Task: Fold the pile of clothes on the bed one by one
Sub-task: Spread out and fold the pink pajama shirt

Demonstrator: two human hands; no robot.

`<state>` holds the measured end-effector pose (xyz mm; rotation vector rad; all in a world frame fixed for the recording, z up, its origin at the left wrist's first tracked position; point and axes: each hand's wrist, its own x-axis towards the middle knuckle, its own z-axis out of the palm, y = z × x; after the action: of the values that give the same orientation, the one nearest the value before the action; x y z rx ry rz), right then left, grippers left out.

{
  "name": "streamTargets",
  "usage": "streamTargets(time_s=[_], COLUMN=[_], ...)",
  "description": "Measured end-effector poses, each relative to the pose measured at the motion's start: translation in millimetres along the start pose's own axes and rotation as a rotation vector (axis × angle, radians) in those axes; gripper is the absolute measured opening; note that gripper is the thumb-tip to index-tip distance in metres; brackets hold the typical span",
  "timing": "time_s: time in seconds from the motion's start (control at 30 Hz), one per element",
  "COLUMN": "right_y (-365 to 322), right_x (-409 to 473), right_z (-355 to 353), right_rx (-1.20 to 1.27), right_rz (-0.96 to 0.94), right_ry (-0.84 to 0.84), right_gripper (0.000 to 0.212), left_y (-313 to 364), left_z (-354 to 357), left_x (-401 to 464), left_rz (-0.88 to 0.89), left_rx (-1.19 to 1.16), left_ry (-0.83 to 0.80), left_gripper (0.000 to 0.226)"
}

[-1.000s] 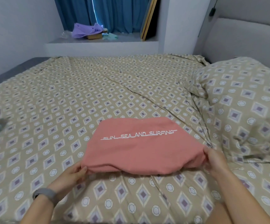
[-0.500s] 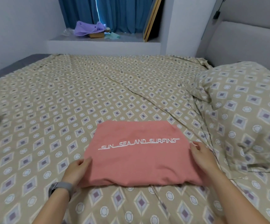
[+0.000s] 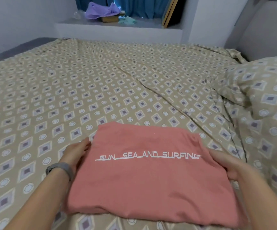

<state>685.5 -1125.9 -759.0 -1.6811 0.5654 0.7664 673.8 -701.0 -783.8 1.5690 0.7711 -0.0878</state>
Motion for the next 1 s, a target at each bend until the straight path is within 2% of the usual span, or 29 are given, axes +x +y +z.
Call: streamTargets(time_s=[0.1, 0.23, 0.33, 0.4, 0.5, 0.6, 0.7, 0.8, 0.9, 1.0], right_y=[-7.4, -7.3, -9.1, -11.1, -11.3, -10.8, -3.0, 0.2, -7.8, -20.3], right_x=[11.1, 20.3, 18.3, 15.8, 16.7, 18.3, 28.0, 34.9, 33.5, 32.9], right_z=[-10.8, -11.0, -7.1, -4.3, -6.5, -10.5, -11.0, -9.9, -6.9, -4.5], right_rx=[0.024, 0.098, 0.198, 0.253, 0.397, 0.473, 0.276, -0.046, -0.171, -0.312], right_rz=[-0.075, -0.225, -0.344, -0.407, -0.468, -0.552, -0.584, -0.487, -0.447, -0.385], right_ry=[-0.033, 0.045, 0.188, 0.294, 0.358, 0.426, 0.534, 0.608, 0.597, 0.532], right_gripper=[0.054, 0.023, 0.025, 0.024, 0.014, 0.013, 0.010, 0.024, 0.036, 0.040], left_y=[7.3, 20.9, 20.7, 20.4, 21.8, 23.9, 24.3, 23.9, 25.3, 26.3], left_z=[7.9, 24.4, 26.8, 25.7, 25.7, 29.7, 33.4, 36.3, 38.9, 40.3], left_x=[19.4, 26.7, 26.7, 26.4, 26.3, 21.9, 16.6, 13.6, 11.3, 8.5], left_rz=[-0.018, 0.020, 0.105, 0.136, 0.163, 0.166, 0.181, 0.277, 0.322, 0.255], left_rx=[0.189, 0.225, 0.238, 0.274, 0.283, 0.323, 0.427, 0.451, 0.440, 0.395], left_ry=[0.073, -0.052, -0.111, -0.070, 0.007, -0.010, -0.083, -0.066, -0.012, -0.097], left_gripper=[0.035, 0.033, 0.027, 0.028, 0.027, 0.035, 0.038, 0.030, 0.020, 0.031])
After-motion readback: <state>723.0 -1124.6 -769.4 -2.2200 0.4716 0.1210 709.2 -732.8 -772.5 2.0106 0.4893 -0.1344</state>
